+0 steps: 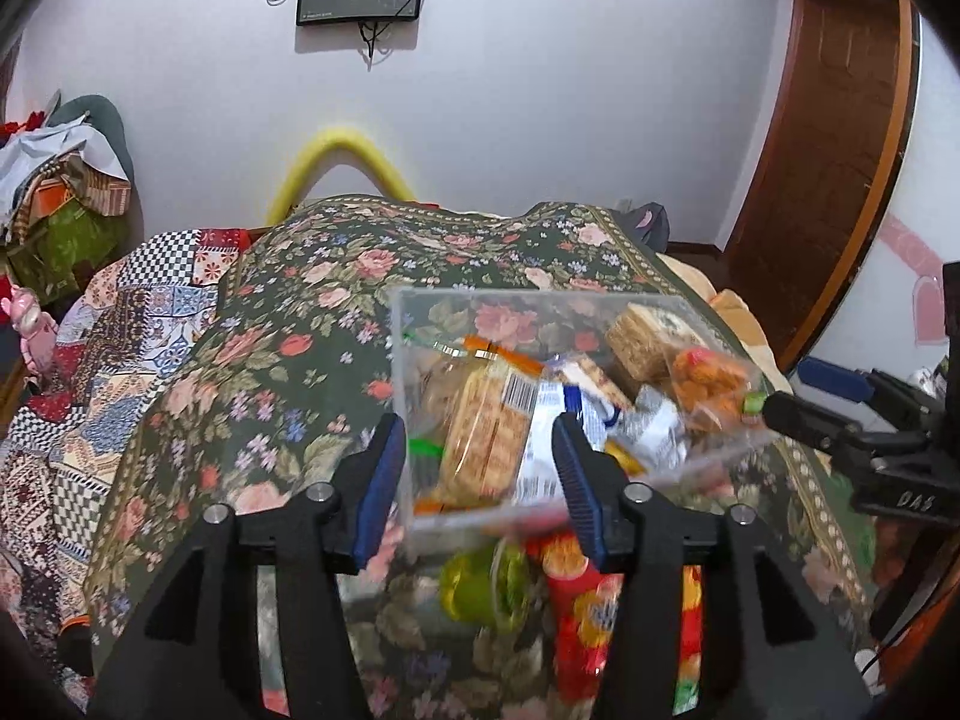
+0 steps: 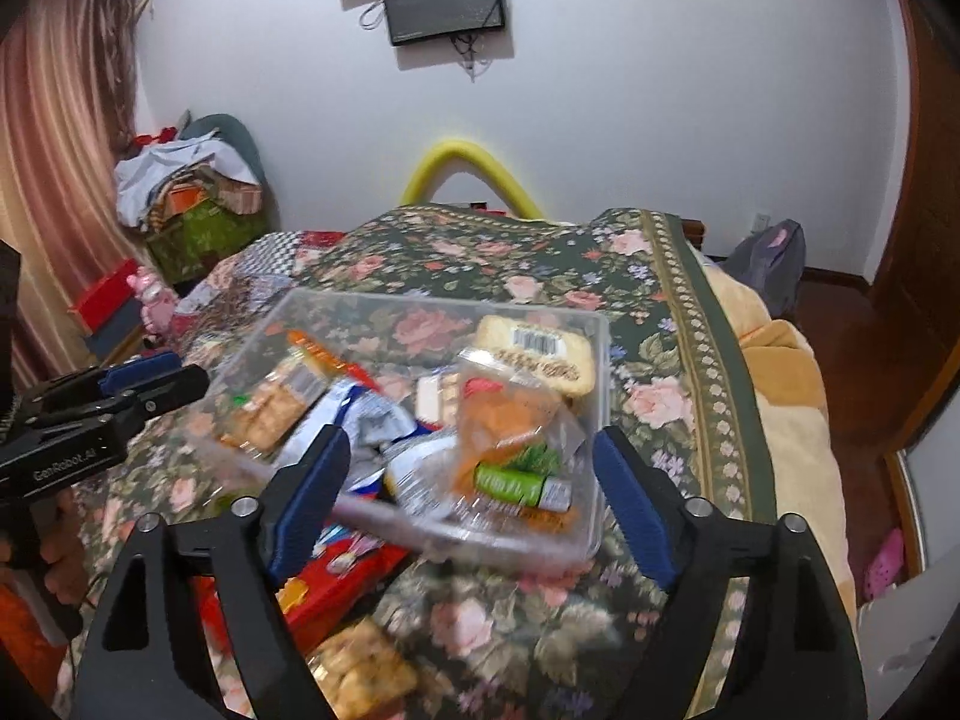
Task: Organize snacks
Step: 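Lower the wafer and cake bag into the clear box and open both tools, then grasp the green cup jelly with the left tool while the right tool grasps the biscuit pack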
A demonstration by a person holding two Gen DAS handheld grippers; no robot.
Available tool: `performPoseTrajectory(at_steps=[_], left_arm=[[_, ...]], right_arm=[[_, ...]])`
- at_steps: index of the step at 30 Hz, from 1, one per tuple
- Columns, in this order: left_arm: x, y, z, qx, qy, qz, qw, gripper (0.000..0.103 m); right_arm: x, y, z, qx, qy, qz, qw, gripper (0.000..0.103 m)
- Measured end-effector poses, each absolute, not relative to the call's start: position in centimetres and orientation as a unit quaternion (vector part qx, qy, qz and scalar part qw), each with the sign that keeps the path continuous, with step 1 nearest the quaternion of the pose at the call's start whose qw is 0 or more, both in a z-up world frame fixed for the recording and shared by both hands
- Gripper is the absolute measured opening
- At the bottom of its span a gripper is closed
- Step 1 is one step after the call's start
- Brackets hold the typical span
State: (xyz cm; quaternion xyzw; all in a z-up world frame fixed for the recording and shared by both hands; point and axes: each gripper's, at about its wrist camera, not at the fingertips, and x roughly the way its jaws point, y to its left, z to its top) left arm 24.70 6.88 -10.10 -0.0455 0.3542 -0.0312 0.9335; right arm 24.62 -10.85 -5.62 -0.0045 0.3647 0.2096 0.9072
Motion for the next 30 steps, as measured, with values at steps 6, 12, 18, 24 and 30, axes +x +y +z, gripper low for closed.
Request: performPoseTrajectory(at_steps=[6,12,18,24,30], left_arm=[[21.9,7.4,-11.0,-0.044,0.372,-0.031,0.927,0.056],[20.2,7.7,-13.8,-0.049,0.408,-0.028,0.911,0.056],[19.0,8.1,-16.3,-0.071,0.434,-0.027,0.898,0.056],[18.7,8.3,-17.7,-0.089,0.444,-0.030,0.891,0.056],[19.9,8.0,-18.0,-0.085,0.443,-0.031,0.892,0.056]], right_arm=[[22.1,-11.0,-5.8,-0.005,0.372,0.231,0.899,0.087],[19.8,-11.1,-7.4,0.007,0.399,0.242,0.885,0.089],[18.3,-10.7,-9.6,0.011,0.435,0.262,0.862,0.089],[18.1,-9.3,-11.6,0.000,0.459,0.272,0.846,0.089],[19.5,-8.9,-12.8,0.006,0.470,0.272,0.840,0.089]])
